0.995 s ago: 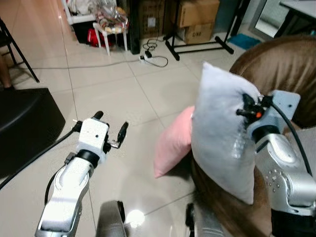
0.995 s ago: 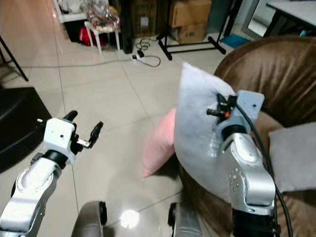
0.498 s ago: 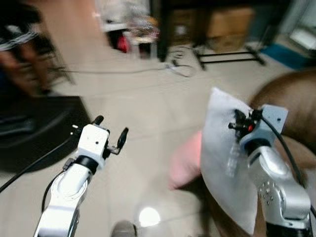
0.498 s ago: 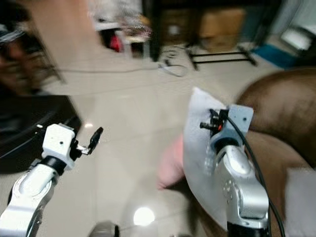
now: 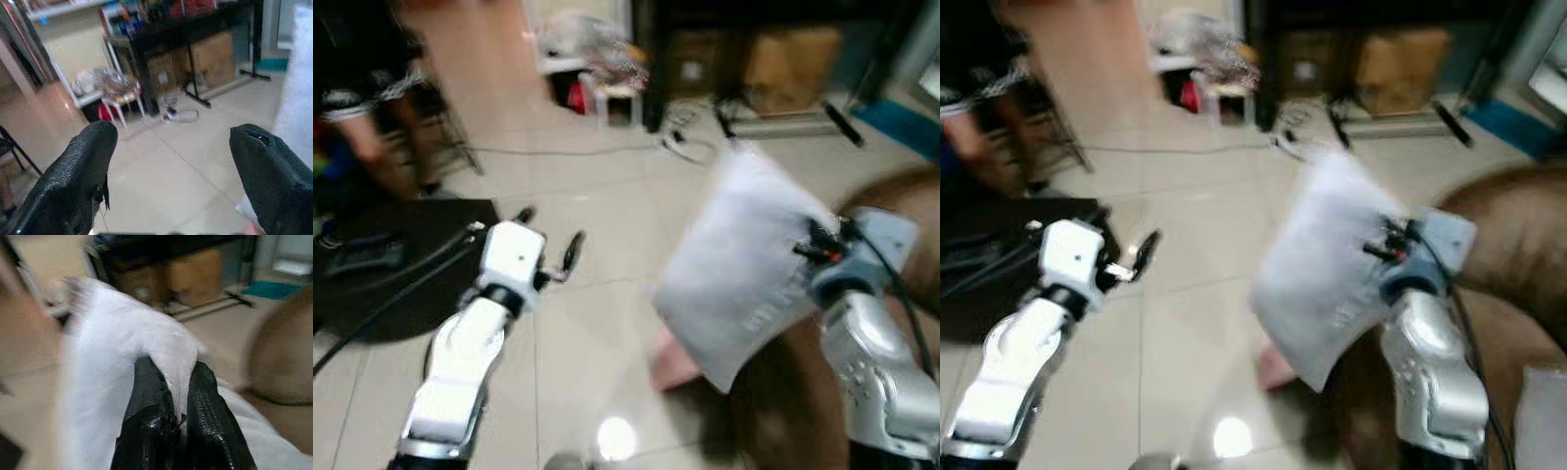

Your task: Move the pillow to the sofa from floor

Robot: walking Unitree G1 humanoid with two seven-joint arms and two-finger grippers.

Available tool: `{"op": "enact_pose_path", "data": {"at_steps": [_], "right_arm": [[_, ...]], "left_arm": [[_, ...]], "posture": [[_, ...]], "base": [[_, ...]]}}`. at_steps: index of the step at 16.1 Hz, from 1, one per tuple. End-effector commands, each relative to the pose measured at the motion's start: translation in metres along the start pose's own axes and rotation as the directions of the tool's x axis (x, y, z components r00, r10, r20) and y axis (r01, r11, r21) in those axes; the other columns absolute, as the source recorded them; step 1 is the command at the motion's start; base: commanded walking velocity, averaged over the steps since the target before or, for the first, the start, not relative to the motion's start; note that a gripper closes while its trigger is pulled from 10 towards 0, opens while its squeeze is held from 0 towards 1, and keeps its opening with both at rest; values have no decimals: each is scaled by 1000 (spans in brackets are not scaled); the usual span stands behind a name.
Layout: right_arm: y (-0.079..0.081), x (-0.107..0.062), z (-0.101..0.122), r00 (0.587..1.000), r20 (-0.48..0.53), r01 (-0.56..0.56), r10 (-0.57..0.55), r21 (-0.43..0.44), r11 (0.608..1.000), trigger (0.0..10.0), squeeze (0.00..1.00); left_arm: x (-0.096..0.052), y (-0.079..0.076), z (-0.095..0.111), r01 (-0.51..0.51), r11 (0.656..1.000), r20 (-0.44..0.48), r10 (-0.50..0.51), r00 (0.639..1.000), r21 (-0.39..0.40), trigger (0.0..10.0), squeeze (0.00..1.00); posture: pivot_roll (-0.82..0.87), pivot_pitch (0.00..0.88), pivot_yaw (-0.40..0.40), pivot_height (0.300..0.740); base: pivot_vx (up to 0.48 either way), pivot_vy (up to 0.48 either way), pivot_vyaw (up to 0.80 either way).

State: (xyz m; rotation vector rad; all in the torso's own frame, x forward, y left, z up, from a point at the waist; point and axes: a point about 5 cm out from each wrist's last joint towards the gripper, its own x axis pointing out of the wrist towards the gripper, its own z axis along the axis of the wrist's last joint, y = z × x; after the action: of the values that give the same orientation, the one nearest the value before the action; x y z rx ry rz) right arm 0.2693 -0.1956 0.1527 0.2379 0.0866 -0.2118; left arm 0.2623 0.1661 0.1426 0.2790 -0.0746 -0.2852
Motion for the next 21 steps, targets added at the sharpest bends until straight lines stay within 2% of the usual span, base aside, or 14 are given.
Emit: {"op": "enact_pose_path", "data": {"at_steps": [1, 2, 9, 11, 13, 15, 17, 18, 19, 21], "right_arm": [[17, -1, 18, 994, 94, -58, 51, 68, 996, 10000, 0], [15, -1, 27, 991, 131, -47, 31, 117, 992, 10000, 0], [6, 3, 29, 992, 127, 13, -26, 103, 995, 10000, 0], [14, 2, 27, 994, 104, -25, 16, 87, 996, 10000, 0], [20, 3, 21, 996, 76, -55, 49, 82, 995, 10000, 0], [32, 4, 16, 992, 53, -120, 117, 74, 990, 10000, 0], [49, 1, 18, 966, 58, -256, 251, 100, 962, 10000, 0], [52, 0, 18, 958, 59, -287, 282, 105, 952, 10000, 0], [61, -4, 17, 928, 46, -372, 369, 136, 918, 10000, 0], [65, -6, 11, 913, 24, -406, 407, 131, 904, 10000, 0]], "left_arm": [[0, 10, -7, -35, 999, -32, 35, 999, 7, 10000, 0], [5, 9, -4, -35, 999, -21, 35, 999, 1, 10000, 0], [8, 3, -5, -23, 1000, -22, 23, 999, -6, 10000, 0], [7, 5, -6, -44, 999, -25, 43, 999, -10, 10000, 0], [6, 4, -5, -37, 999, -25, 37, 999, 5, 10000, 0], [2, 6, -6, -8, 1000, -30, 9, 1000, 19, 10000, 0], [-1, 9, -5, 11, 1000, -23, -11, 1000, 9, 10000, 0], [-2, 9, -6, 16, 1000, -26, -15, 1000, 9, 10000, 0], [-2, 9, -7, 27, 1000, -34, -26, 999, 13, 10000, 0], [-3, 8, -8, 49, 999, -47, -48, 998, 15, 10000, 0]], "posture": [[-34, 0, 55, 740], [-31, 0, 53, 740], [-37, 0, 37, 740], [-32, 0, 25, 740], [-17, 0, 17, 740], [-13, 0, 10, 740], [-12, 0, 7, 740], [-10, 0, 5, 740], [-5, 0, 8, 740], [-6, 0, 11, 740]], "base": [[0, 0, -800], [0, 0, -800], [0, 0, -800], [0, 0, -800], [0, 0, -800], [0, 0, -794], [0, 0, 0], [0, 0, 0], [259, 0, 0], [251, 0, 0]]}}
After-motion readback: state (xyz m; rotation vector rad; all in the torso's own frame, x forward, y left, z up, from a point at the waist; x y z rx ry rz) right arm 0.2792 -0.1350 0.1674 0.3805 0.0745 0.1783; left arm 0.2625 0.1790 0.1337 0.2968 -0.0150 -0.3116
